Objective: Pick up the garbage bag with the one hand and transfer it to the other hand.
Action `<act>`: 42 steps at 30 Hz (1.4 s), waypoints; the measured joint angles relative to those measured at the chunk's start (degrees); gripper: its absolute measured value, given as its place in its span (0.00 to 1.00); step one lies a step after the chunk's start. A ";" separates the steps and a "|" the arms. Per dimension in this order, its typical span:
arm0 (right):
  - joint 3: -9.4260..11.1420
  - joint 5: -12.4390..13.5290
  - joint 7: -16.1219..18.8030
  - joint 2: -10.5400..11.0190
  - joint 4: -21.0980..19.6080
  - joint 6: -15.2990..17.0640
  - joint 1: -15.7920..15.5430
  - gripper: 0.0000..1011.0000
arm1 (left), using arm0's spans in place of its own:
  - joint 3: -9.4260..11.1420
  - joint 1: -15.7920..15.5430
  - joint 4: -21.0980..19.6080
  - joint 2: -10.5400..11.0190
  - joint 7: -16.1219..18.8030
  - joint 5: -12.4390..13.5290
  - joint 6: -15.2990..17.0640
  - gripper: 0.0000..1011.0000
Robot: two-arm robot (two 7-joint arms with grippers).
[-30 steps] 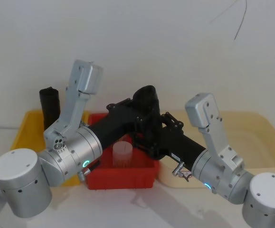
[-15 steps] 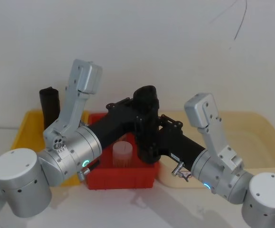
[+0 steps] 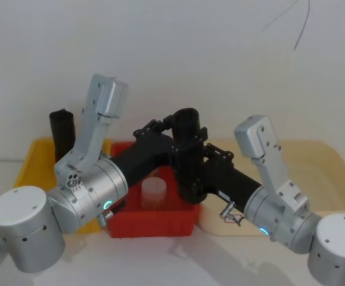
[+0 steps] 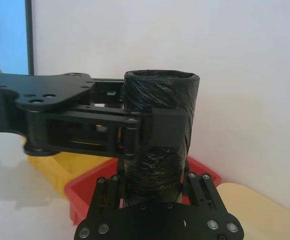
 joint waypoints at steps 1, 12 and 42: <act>0.06 -0.03 0.00 0.07 0.06 0.06 0.08 0.56 | -0.03 0.00 0.00 0.00 0.00 -0.03 0.00 0.86; 1.09 -0.59 0.64 1.05 2.41 0.56 2.44 0.56 | -1.94 0.51 -0.88 0.78 -0.02 -2.03 -0.18 0.99; 3.38 -4.50 1.94 3.88 16.77 1.37 13.34 0.68 | -9.55 4.24 -1.59 7.10 1.69 -6.14 -1.02 0.99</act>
